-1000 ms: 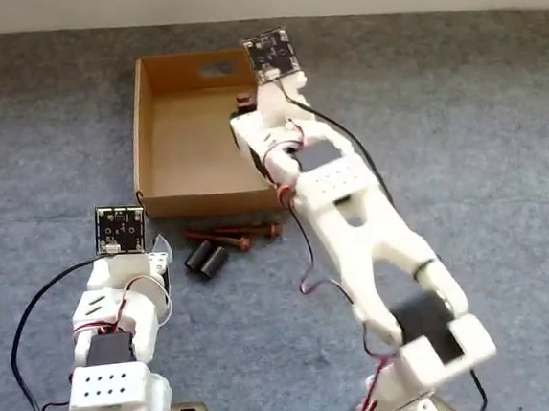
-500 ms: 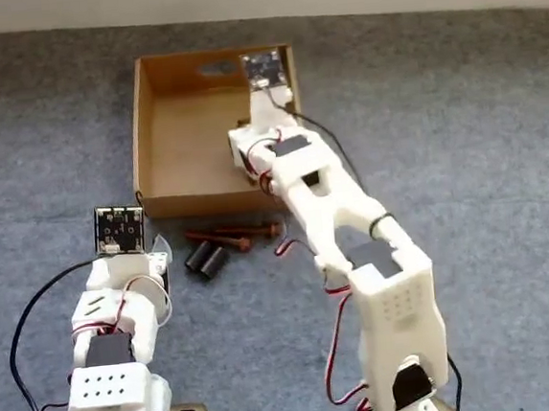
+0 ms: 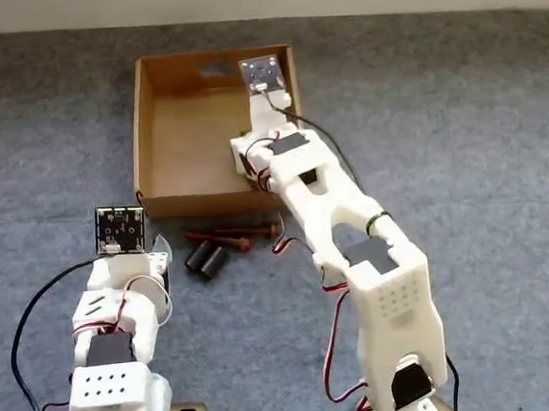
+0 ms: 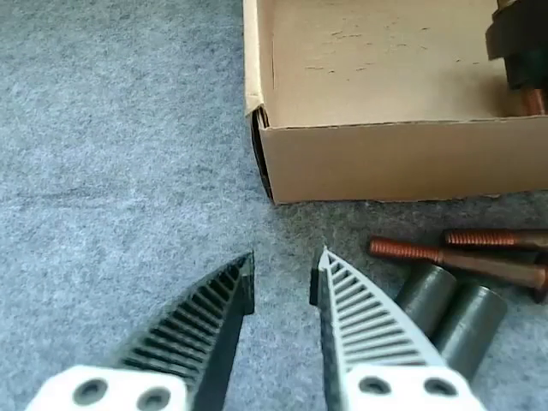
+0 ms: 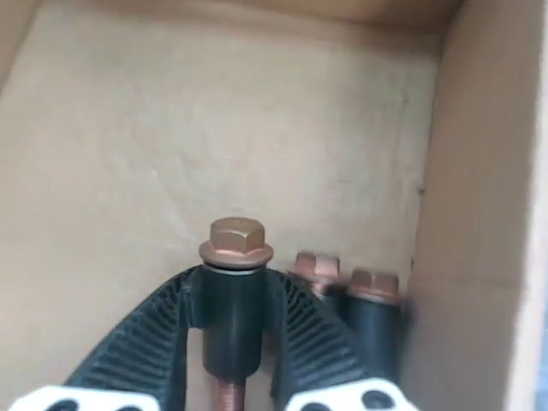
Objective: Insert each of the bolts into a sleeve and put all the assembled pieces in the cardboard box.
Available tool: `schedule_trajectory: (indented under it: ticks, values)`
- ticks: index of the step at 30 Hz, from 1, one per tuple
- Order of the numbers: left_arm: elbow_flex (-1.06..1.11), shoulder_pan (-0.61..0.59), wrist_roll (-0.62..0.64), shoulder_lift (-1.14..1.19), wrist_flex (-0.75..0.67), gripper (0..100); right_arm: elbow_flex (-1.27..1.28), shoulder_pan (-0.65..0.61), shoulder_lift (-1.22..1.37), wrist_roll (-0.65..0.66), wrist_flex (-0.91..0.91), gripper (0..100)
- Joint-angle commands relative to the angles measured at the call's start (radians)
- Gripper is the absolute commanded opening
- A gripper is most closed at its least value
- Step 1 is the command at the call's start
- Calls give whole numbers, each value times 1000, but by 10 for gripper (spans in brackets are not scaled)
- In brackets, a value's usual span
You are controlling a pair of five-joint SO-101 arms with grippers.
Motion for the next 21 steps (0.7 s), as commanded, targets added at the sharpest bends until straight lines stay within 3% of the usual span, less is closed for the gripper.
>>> schedule_trajectory:
  ticks: [1, 21]
  values:
    - [-7, -2, -5, -19, -21, 130, -48, 18, -10, -11, 18, 6]
    - [-7, -2, -5, -19, -21, 130, -53, 22, 93, -11, 21, 6]
